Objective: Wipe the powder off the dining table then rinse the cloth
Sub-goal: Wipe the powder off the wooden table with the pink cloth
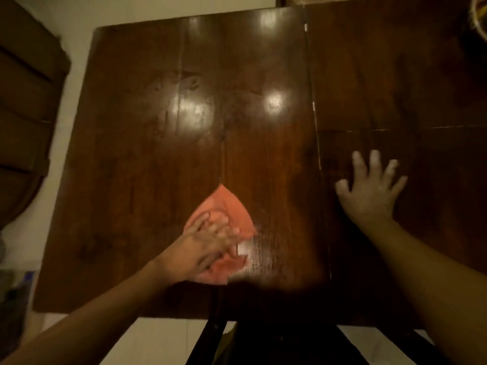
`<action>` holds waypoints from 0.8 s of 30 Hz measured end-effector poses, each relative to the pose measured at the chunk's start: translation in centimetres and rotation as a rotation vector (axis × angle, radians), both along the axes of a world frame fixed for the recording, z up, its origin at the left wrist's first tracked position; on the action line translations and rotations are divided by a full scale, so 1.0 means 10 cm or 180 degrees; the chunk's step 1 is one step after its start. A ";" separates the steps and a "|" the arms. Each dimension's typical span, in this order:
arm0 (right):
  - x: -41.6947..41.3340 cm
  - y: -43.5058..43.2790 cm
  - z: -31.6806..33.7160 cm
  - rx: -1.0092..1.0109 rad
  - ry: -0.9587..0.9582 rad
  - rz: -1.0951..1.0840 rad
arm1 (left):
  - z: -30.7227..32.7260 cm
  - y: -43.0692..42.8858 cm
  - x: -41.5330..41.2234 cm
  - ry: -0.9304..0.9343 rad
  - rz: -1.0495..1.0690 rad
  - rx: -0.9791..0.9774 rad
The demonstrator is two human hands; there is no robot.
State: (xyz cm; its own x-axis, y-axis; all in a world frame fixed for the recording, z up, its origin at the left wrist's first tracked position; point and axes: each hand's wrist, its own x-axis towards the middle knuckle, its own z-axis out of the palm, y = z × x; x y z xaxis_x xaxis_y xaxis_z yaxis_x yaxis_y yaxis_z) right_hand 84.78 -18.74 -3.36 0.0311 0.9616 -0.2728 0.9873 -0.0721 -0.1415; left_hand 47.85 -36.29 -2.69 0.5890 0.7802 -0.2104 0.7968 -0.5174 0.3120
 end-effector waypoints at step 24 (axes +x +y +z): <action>-1.56 -0.57 -0.03 0.0251 0.0250 0.1528 | -0.02 -1.07 -0.71 -0.0376 0.1524 0.0198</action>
State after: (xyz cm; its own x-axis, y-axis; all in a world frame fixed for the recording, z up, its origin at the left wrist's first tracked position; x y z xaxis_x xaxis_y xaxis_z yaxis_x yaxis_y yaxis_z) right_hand 69.14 -24.43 -3.71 -0.4384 0.8801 -0.1822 0.8925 0.4024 -0.2036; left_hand 40.79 -47.00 -2.87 0.1785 0.9780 -0.1083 0.9107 -0.1225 0.3946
